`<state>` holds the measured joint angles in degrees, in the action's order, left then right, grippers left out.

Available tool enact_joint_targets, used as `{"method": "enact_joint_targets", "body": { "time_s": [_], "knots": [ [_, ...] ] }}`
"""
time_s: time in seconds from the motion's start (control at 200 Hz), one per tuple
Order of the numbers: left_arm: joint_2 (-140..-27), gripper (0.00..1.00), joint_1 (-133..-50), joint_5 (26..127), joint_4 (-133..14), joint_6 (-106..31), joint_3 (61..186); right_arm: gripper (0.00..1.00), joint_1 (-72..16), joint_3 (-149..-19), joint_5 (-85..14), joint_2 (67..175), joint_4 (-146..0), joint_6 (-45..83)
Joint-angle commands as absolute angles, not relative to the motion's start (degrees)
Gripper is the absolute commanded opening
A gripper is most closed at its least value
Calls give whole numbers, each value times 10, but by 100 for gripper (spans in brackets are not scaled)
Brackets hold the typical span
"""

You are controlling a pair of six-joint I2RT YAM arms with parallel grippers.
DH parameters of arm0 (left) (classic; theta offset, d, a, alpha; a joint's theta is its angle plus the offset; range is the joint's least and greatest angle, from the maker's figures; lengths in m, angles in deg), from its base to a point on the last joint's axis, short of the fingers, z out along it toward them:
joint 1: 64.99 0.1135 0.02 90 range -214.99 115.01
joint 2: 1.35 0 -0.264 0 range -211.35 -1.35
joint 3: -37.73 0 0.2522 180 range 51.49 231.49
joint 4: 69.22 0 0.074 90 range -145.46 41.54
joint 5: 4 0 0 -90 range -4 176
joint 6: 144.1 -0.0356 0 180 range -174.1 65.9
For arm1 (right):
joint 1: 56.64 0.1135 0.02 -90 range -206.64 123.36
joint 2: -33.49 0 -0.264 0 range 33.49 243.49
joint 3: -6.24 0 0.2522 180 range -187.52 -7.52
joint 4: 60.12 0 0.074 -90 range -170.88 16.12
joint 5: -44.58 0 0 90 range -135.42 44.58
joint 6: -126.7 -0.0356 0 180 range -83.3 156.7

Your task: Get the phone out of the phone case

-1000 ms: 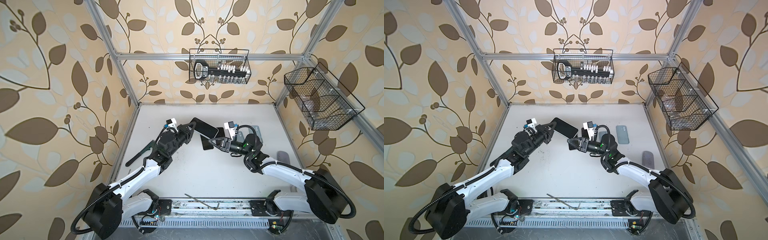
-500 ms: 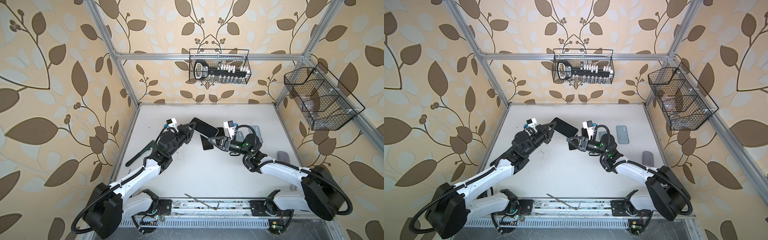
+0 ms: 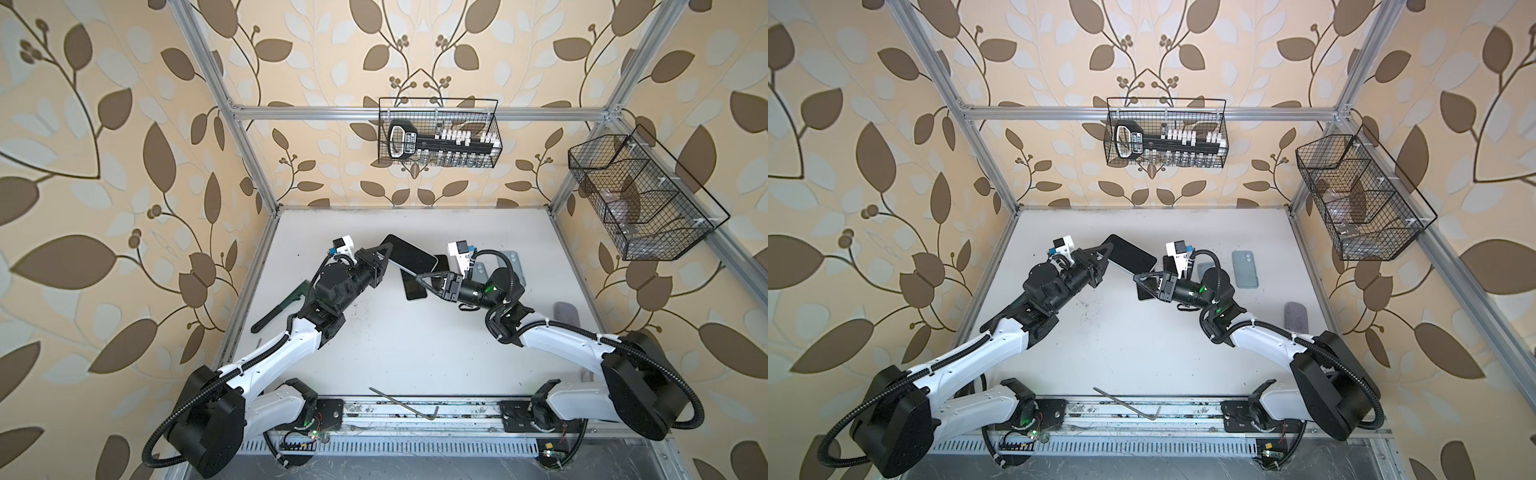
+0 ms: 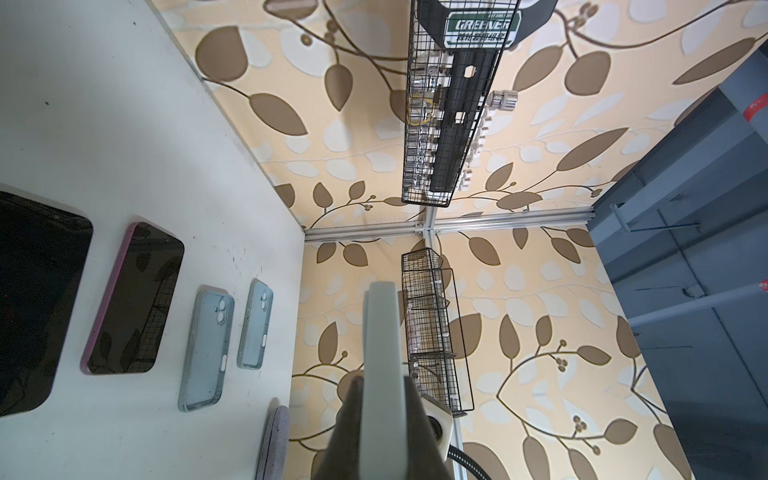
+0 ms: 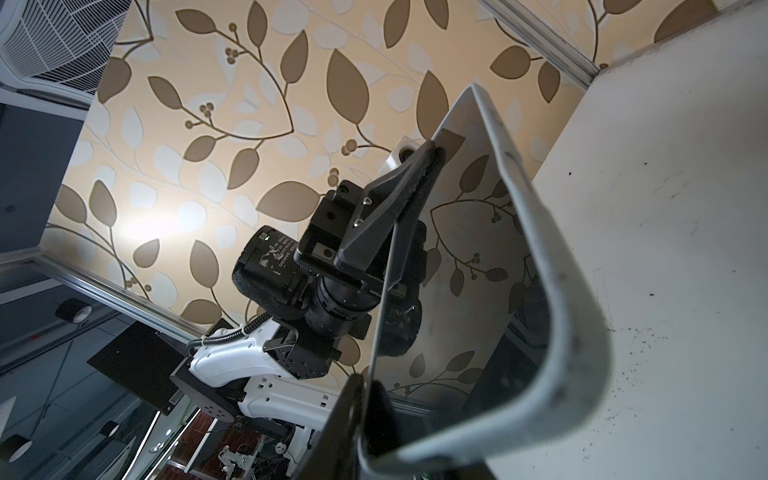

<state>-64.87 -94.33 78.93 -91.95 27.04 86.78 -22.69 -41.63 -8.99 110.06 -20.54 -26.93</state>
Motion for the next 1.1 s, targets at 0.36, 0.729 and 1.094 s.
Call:
{"method": "enact_joint_targets", "body": {
  "time_s": [0.36,0.729,1.094],
  "knots": [
    [-642,0,-949,803,-974,304,890,12,-222,-409,-95,1092,-190,-231],
    [-622,0,-949,823,-934,386,883,7,-222,-385,-100,1085,-242,-78],
    [-624,0,-952,807,-954,402,899,6,-242,-371,-97,1098,-228,-70]
  ]
}}
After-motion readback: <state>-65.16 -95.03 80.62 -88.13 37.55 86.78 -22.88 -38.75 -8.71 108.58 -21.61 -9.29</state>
